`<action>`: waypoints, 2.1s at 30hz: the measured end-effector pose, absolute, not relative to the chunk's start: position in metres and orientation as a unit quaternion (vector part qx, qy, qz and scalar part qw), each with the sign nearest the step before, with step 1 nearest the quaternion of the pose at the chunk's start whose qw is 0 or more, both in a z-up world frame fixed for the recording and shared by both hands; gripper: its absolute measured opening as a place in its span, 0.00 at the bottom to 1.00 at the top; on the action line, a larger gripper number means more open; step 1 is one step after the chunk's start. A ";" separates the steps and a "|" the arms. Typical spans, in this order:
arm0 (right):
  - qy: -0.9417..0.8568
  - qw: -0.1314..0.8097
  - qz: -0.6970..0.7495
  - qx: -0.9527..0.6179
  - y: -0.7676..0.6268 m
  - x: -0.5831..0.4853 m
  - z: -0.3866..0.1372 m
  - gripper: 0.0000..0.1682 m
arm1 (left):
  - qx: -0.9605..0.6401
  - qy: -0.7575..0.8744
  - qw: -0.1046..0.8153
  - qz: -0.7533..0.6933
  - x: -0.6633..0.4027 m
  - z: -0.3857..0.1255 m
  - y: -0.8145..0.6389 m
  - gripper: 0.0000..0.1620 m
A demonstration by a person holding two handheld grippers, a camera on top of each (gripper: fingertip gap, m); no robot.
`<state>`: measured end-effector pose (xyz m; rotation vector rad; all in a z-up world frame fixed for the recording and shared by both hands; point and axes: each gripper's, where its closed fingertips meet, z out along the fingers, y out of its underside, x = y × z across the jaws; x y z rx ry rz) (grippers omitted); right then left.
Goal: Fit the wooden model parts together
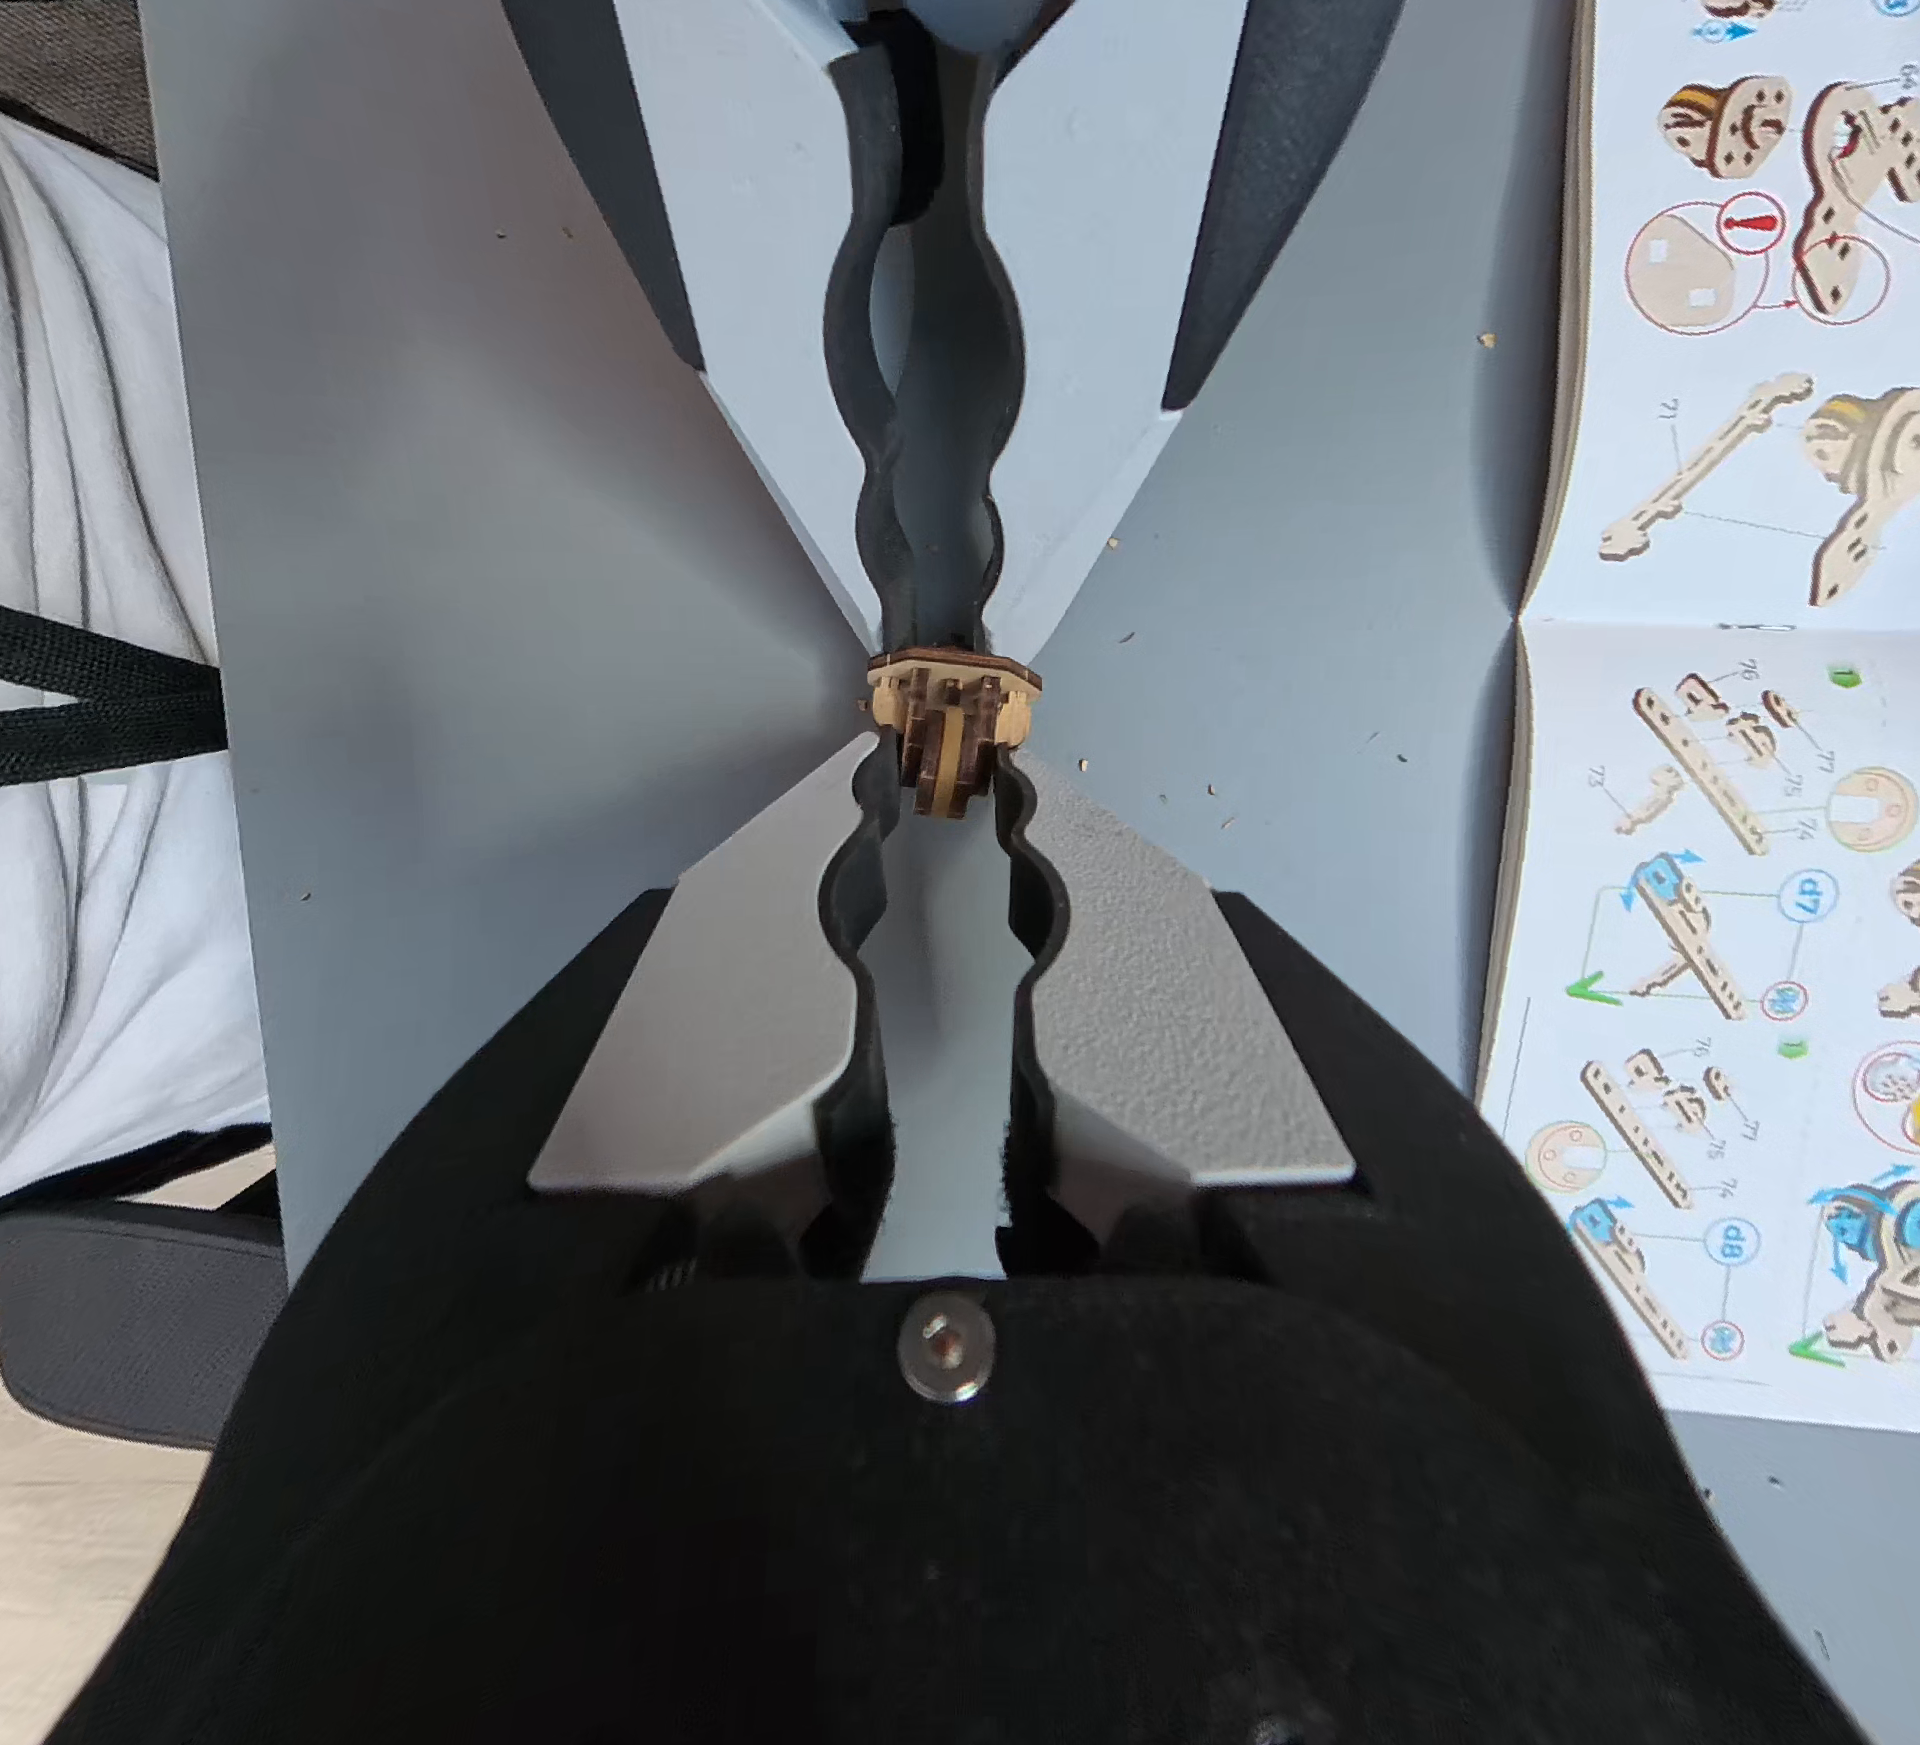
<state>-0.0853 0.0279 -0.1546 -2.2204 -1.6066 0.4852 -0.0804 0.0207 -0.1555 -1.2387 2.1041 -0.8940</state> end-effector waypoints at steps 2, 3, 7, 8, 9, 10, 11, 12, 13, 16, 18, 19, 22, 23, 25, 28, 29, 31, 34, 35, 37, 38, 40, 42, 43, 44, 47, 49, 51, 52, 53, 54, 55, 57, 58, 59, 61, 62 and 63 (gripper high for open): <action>-0.572 0.173 0.188 -0.779 0.028 -0.085 -0.155 0.07 | -0.459 0.780 0.267 -0.331 -0.080 -0.156 0.021 0.06; -0.577 0.172 0.191 -0.775 0.028 -0.086 -0.155 0.08 | -0.459 0.780 0.267 -0.332 -0.080 -0.156 0.021 0.06; -0.602 0.162 0.174 -0.763 0.028 -0.086 -0.155 0.07 | -0.458 0.781 0.267 -0.331 -0.080 -0.155 0.021 0.06; -0.603 0.159 0.172 -0.762 0.028 -0.086 -0.155 0.07 | -0.457 0.781 0.267 -0.331 -0.080 -0.155 0.021 0.06; -0.608 0.158 0.172 -0.759 0.028 -0.086 -0.155 0.07 | -0.457 0.781 0.268 -0.331 -0.080 -0.155 0.021 0.06; -0.610 0.158 0.171 -0.758 0.028 -0.086 -0.155 0.07 | -0.456 0.782 0.269 -0.331 -0.080 -0.155 0.021 0.06; -0.610 0.157 0.169 -0.758 0.028 -0.086 -0.155 0.07 | -0.455 0.782 0.269 -0.331 -0.080 -0.155 0.021 0.06; -0.612 0.160 0.166 -0.757 0.028 -0.086 -0.155 0.07 | -0.454 0.783 0.268 -0.331 -0.080 -0.155 0.021 0.06; -0.608 0.164 0.165 -0.759 0.028 -0.086 -0.155 0.07 | -0.454 0.783 0.267 -0.331 -0.080 -0.155 0.021 0.06; -0.588 0.182 0.159 -0.772 0.028 -0.086 -0.155 0.07 | -0.456 0.782 0.265 -0.333 -0.080 -0.155 0.021 0.06; -0.582 0.194 0.143 -0.777 0.028 -0.086 -0.155 0.07 | -0.458 0.781 0.263 -0.334 -0.080 -0.155 0.021 0.06; -0.583 0.197 0.134 -0.776 0.028 -0.086 -0.155 0.07 | -0.459 0.780 0.263 -0.334 -0.080 -0.155 0.021 0.06; -0.604 0.180 0.132 -0.765 0.028 -0.086 -0.155 0.06 | -0.462 0.779 0.264 -0.333 -0.080 -0.155 0.021 0.06; -0.620 0.172 0.138 -0.753 0.028 -0.086 -0.155 0.06 | -0.461 0.779 0.266 -0.331 -0.080 -0.155 0.021 0.06; -0.645 0.159 0.141 -0.734 0.028 -0.086 -0.155 0.07 | -0.458 0.781 0.272 -0.326 -0.080 -0.155 0.022 0.05; -0.642 0.153 0.147 -0.737 0.028 -0.086 -0.155 0.06 | -0.460 0.779 0.271 -0.328 -0.080 -0.155 0.022 0.05; -0.635 0.159 0.150 -0.741 0.028 -0.086 -0.155 0.06 | -0.460 0.779 0.271 -0.328 -0.080 -0.155 0.022 0.06; -0.618 0.175 0.158 -0.750 0.028 -0.087 -0.155 0.06 | -0.460 0.779 0.270 -0.329 -0.080 -0.155 0.022 0.06; -0.579 0.193 0.161 -0.775 0.029 -0.087 -0.154 0.07 | -0.464 0.777 0.267 -0.331 -0.080 -0.155 0.021 0.06; -0.565 0.200 0.160 -0.784 0.029 -0.087 -0.154 0.07 | -0.465 0.776 0.266 -0.332 -0.080 -0.155 0.021 0.06; -0.539 0.213 0.163 -0.798 0.029 -0.087 -0.154 0.07 | -0.466 0.776 0.265 -0.332 -0.080 -0.155 0.021 0.06; -0.531 0.218 0.164 -0.802 0.029 -0.087 -0.154 0.07 | -0.467 0.775 0.264 -0.333 -0.080 -0.155 0.021 0.06; -0.528 0.217 0.161 -0.805 0.029 -0.087 -0.154 0.07 | -0.468 0.775 0.263 -0.334 -0.080 -0.155 0.021 0.06; -0.537 0.204 0.152 -0.804 0.029 -0.087 -0.154 0.07 | -0.471 0.773 0.262 -0.335 -0.080 -0.155 0.021 0.06; -0.546 0.196 0.147 -0.801 0.029 -0.087 -0.155 0.07 | -0.472 0.772 0.262 -0.335 -0.080 -0.155 0.021 0.06; -0.558 0.185 0.145 -0.796 0.029 -0.086 -0.155 0.07 | -0.473 0.772 0.263 -0.334 -0.080 -0.155 0.022 0.06; -0.593 0.146 0.148 -0.778 0.028 -0.086 -0.156 0.07 | -0.473 0.771 0.265 -0.332 -0.080 -0.155 0.022 0.06; -0.597 0.133 0.158 -0.775 0.029 -0.086 -0.156 0.08 | -0.474 0.771 0.266 -0.332 -0.080 -0.155 0.022 0.06; -0.576 0.135 0.173 -0.787 0.028 -0.088 -0.156 0.10 | -0.477 0.769 0.261 -0.335 -0.080 -0.155 0.022 0.06; -0.570 0.145 0.172 -0.790 0.028 -0.088 -0.156 0.10 | -0.478 0.769 0.260 -0.336 -0.080 -0.155 0.022 0.06; -0.562 0.154 0.171 -0.794 0.028 -0.088 -0.156 0.10 | -0.478 0.769 0.259 -0.337 -0.080 -0.156 0.021 0.06; -0.550 0.163 0.172 -0.801 0.028 -0.087 -0.156 0.10 | -0.479 0.768 0.257 -0.338 -0.080 -0.156 0.021 0.06; -0.543 0.173 0.172 -0.804 0.029 -0.087 -0.156 0.10 | -0.480 0.768 0.255 -0.339 -0.080 -0.156 0.021 0.06; -0.538 0.197 0.168 -0.803 0.029 -0.086 -0.155 0.10 | -0.479 0.768 0.255 -0.339 -0.081 -0.156 0.021 0.06; -0.538 0.205 0.168 -0.800 0.029 -0.086 -0.155 0.11 | -0.479 0.768 0.254 -0.339 -0.081 -0.156 0.022 0.06; -0.541 0.213 0.169 -0.796 0.029 -0.084 -0.155 0.10 | -0.480 0.768 0.253 -0.340 -0.081 -0.156 0.022 0.06; -0.534 0.219 0.187 -0.795 0.029 -0.084 -0.155 0.10 | -0.479 0.769 0.252 -0.340 -0.081 -0.157 0.022 0.07; -0.529 0.225 0.195 -0.795 0.029 -0.084 -0.155 0.10 | -0.479 0.769 0.252 -0.340 -0.081 -0.157 0.022 0.07; -0.524 0.232 0.199 -0.795 0.029 -0.084 -0.154 0.10 | -0.479 0.769 0.253 -0.340 -0.081 -0.157 0.023 0.07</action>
